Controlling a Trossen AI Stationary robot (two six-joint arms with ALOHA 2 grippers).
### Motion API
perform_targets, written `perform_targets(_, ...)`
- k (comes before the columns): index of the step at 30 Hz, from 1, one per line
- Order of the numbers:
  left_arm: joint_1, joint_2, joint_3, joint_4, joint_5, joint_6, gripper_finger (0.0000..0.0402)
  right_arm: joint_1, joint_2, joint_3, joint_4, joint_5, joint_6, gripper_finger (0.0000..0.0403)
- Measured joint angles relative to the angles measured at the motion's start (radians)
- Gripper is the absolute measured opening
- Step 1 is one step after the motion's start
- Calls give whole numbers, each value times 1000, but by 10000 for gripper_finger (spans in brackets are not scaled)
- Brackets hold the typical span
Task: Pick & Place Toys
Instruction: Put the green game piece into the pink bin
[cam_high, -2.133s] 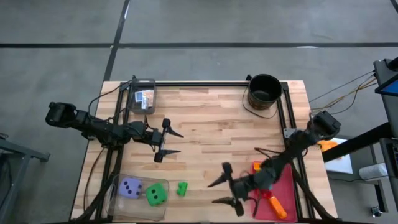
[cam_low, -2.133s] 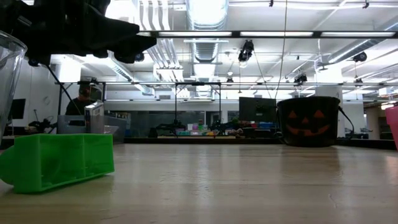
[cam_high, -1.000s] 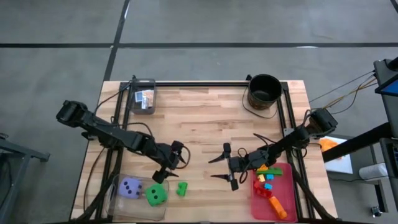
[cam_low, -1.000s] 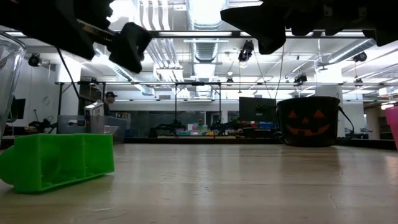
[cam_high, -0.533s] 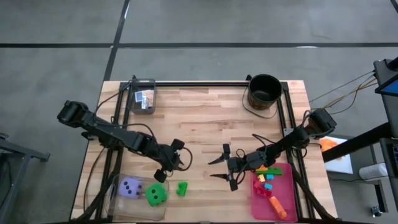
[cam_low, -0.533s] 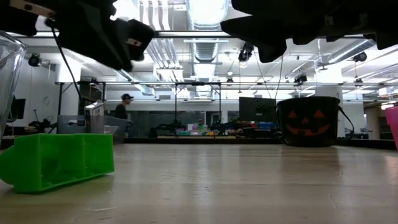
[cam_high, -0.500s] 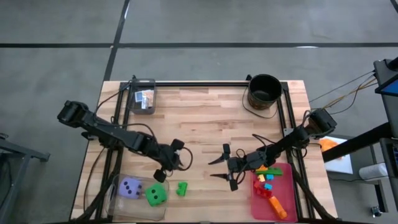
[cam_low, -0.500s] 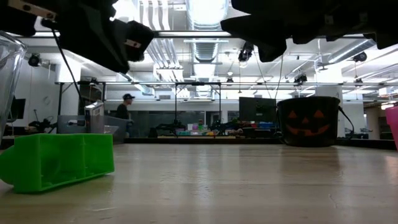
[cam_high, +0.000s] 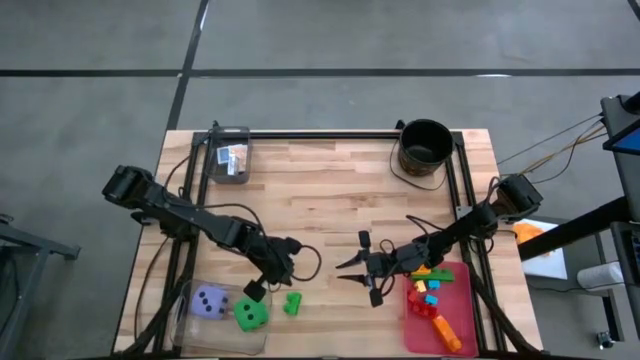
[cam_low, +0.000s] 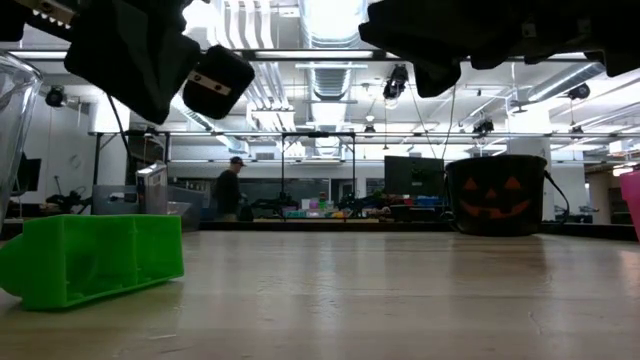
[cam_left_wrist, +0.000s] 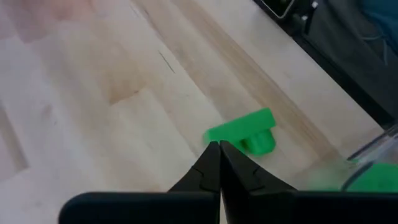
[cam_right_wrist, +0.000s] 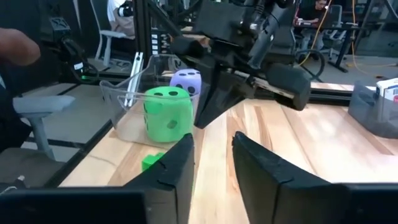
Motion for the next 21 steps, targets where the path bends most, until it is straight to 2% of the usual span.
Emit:
perform_targets(8,-5,129,127,-143,61,55,0,1,-2,-1,-11,0,-7,56)
perform_targets(13,-6,181,191,-208,75,115,0,0,-9,-1,-7,101,-51,22)
perform_targets(21,-6,186,200,-217,117,180,0,0,-51,-8,-21,132,-94,22)
